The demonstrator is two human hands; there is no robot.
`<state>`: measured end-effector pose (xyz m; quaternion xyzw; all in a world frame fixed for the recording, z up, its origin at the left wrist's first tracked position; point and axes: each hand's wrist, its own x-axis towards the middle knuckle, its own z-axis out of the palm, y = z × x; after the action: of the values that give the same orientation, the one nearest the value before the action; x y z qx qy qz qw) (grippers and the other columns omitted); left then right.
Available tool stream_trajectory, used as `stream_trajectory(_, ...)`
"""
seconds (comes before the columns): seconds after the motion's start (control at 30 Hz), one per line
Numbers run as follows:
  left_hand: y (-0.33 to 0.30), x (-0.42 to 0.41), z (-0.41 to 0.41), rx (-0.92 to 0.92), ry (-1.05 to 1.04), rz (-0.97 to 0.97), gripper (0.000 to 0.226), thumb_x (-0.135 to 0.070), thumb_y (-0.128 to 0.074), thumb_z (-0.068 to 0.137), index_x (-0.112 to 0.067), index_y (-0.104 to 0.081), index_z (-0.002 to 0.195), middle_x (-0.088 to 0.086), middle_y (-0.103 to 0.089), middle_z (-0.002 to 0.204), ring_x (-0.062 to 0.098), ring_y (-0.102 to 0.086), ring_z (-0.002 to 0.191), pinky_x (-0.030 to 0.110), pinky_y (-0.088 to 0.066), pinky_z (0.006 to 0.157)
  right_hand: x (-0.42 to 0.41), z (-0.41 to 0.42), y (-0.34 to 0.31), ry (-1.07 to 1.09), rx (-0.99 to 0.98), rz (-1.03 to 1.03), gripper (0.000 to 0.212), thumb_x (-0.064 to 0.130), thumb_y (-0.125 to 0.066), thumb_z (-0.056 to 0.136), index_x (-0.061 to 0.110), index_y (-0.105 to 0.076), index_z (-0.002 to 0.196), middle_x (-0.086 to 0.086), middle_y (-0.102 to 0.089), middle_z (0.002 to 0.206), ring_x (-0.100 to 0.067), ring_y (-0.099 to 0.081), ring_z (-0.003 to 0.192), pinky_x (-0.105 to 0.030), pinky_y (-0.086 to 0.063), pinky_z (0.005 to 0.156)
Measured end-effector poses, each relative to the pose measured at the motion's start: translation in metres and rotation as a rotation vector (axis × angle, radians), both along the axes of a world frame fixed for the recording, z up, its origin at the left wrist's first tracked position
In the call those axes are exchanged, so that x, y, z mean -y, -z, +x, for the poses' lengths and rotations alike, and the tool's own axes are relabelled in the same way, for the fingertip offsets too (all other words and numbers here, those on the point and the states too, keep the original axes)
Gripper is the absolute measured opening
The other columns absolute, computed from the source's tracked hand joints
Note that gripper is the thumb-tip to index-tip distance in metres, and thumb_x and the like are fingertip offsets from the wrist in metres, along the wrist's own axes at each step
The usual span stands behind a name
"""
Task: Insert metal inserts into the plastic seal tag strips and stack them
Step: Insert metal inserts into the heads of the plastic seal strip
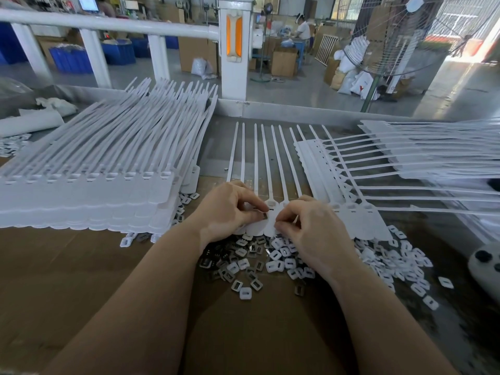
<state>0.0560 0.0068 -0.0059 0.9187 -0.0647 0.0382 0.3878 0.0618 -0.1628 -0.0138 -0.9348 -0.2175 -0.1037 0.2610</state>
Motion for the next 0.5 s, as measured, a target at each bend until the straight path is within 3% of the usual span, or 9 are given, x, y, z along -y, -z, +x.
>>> stream_trajectory(0.5,-0.0004,0.0036,0.0001,0.010,-0.015,0.026,0.006,-0.024,-0.073,0.077,-0.029,-0.072,0.081,-0.005,-0.057,0.098,0.011,-0.055,0.085,0.024,-0.045,0.081,0.0000,0.0009,-0.0004,-0.018,-0.037,-0.006,0.006,0.029,-0.067,0.083,0.027,-0.064,0.078,0.014,-0.054,0.086,-0.005,-0.052,0.081,-0.020,-0.038,0.073)
